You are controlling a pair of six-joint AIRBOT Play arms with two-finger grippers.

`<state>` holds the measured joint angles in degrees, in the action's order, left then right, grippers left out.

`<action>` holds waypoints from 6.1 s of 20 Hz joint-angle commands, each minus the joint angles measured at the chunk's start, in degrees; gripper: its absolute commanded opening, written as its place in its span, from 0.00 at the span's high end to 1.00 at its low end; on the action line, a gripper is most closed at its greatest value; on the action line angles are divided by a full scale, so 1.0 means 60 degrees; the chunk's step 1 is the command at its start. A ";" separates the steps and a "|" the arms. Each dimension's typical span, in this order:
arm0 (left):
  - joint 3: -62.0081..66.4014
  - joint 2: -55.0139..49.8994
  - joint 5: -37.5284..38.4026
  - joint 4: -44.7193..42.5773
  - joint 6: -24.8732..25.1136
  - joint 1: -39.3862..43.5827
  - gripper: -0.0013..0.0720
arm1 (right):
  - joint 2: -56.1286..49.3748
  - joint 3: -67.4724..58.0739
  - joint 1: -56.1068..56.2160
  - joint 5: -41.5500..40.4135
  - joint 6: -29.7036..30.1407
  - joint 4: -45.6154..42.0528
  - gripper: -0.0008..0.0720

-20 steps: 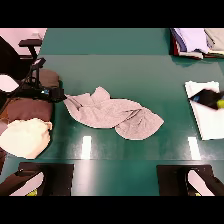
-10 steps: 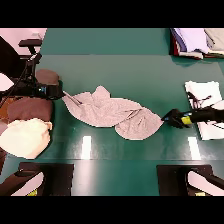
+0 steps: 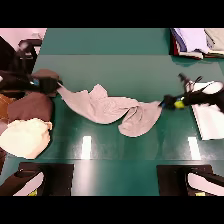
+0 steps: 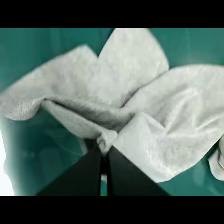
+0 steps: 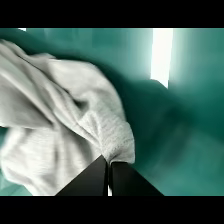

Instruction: Fold the shirts.

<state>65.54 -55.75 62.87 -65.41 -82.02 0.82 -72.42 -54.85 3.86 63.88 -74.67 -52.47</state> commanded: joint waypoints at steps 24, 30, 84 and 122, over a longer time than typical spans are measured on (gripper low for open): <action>0.2382 -0.0175 0.1271 -0.0576 -0.0219 0.0004 0.95 | 0.0918 -0.6670 -0.1982 0.4237 -0.1701 -0.1625 0.97; 0.0707 -0.3089 -0.1920 -0.0565 -0.0015 0.0000 0.95 | -0.1800 -0.5191 -0.1005 0.2310 -0.1763 -0.2135 0.97; -0.6714 -0.0331 -0.1213 0.2860 0.1468 -0.1504 0.94 | 0.2200 -0.0973 -0.1271 0.2670 -0.0809 -0.0674 0.39; 0.4124 0.2320 0.0903 0.2397 0.0634 -0.1515 0.95 | 0.4951 -0.4972 -0.3217 0.2175 -0.1045 -0.1268 0.97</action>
<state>75.83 -43.35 66.04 -50.92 -76.42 -8.23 -47.42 -71.59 -13.45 75.42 -80.90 -59.99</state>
